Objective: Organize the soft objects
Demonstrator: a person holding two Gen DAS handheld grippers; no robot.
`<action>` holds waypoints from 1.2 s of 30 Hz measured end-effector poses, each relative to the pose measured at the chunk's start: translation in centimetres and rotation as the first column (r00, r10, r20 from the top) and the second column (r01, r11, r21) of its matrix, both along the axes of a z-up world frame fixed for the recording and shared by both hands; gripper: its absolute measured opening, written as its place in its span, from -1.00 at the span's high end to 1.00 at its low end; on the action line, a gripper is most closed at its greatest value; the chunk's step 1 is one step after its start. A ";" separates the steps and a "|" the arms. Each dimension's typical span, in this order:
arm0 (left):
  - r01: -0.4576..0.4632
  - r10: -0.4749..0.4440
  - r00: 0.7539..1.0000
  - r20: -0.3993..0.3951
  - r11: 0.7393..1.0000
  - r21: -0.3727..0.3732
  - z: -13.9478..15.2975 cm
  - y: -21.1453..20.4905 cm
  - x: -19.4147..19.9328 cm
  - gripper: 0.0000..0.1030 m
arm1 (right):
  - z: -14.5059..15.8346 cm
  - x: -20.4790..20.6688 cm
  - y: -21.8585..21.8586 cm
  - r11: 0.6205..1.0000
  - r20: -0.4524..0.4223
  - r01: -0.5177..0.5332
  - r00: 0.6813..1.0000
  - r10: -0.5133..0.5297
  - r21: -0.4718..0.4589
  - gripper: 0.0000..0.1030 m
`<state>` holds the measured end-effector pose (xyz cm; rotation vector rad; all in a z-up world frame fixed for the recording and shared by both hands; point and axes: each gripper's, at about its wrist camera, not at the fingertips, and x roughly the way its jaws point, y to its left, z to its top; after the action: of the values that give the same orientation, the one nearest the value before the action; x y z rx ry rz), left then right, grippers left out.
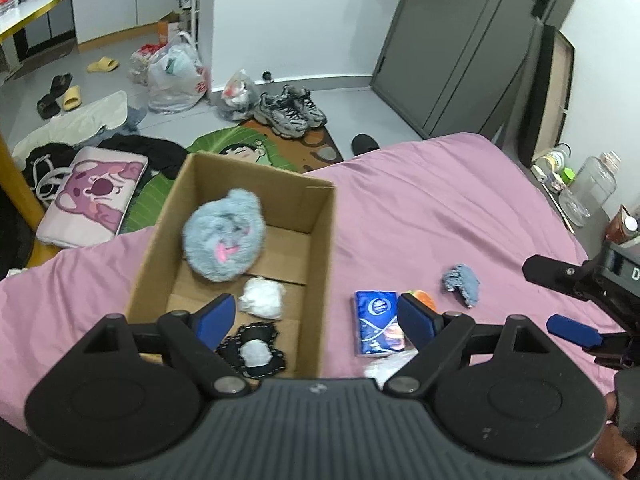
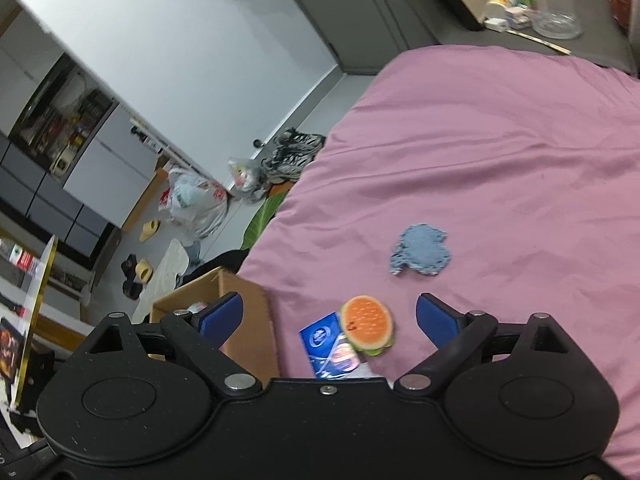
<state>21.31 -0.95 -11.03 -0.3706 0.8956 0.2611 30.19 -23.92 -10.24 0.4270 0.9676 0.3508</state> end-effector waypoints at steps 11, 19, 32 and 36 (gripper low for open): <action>0.069 -0.070 0.997 0.012 0.996 0.050 -1.4 -5.2 2.7 -0.62 | -4.2 1.6 -3.8 0.991 -0.064 0.120 0.991 -0.116 0.062 -0.77; 0.129 -0.127 0.992 -0.025 0.990 0.055 -4.0 -8.4 5.5 -0.47 | -6.7 3.9 -5.2 0.981 -0.126 0.155 0.982 -0.140 0.119 -0.52; 0.175 -0.170 0.979 -0.112 0.984 0.039 -8.8 -11.0 10.0 -0.23 | -9.0 5.9 -5.9 0.976 -0.202 0.157 0.971 -0.124 0.153 -0.50; 0.199 -0.193 0.972 -0.132 0.979 0.035 -10.1 -11.8 11.1 -0.20 | -9.6 6.6 -5.8 0.975 -0.220 0.163 0.967 -0.129 0.148 -0.50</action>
<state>32.37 -12.71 -21.15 -0.2204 1.0430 0.1247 36.74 -29.74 -19.89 0.6936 1.1083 0.2555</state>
